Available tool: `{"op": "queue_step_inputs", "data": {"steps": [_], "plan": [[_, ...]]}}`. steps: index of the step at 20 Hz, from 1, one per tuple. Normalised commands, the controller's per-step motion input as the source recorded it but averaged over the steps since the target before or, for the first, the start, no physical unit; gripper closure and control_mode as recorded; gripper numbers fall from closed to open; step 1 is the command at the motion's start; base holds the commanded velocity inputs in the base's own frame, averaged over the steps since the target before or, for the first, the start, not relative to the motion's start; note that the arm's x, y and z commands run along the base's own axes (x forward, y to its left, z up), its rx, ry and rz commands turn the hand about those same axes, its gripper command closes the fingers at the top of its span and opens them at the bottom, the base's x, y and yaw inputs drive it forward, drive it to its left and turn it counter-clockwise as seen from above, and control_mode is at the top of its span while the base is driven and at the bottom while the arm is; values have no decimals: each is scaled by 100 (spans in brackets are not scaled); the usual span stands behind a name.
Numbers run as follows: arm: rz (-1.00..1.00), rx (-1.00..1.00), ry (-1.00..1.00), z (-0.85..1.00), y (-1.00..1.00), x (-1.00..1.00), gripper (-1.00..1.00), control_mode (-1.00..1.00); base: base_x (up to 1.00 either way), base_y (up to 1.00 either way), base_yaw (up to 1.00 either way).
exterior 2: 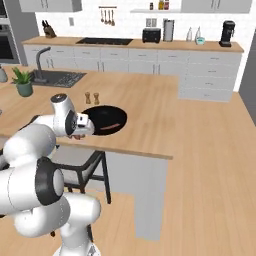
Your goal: Place one bun and one sausage from the bowl on each plate.
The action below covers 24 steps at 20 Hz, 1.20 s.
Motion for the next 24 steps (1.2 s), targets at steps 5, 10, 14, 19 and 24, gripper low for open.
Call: {"op": "queue_step_inputs", "data": {"steps": [5, 10, 14, 19, 24], "plan": [[0, 0, 0, 0, 0, 0, 100, 100, -41, 100, 4], [0, 0, 0, 0, 0, 0, 100, 100, -7, 100, 5], [0, 0, 0, 0, 0, 0, 100, 100, -42, 100, 7], [0, 0, 0, 0, 0, 0, 100, 100, -76, 100, 13], [0, 0, 0, 0, 0, 0, 100, 100, 19, 100, 2]]}}
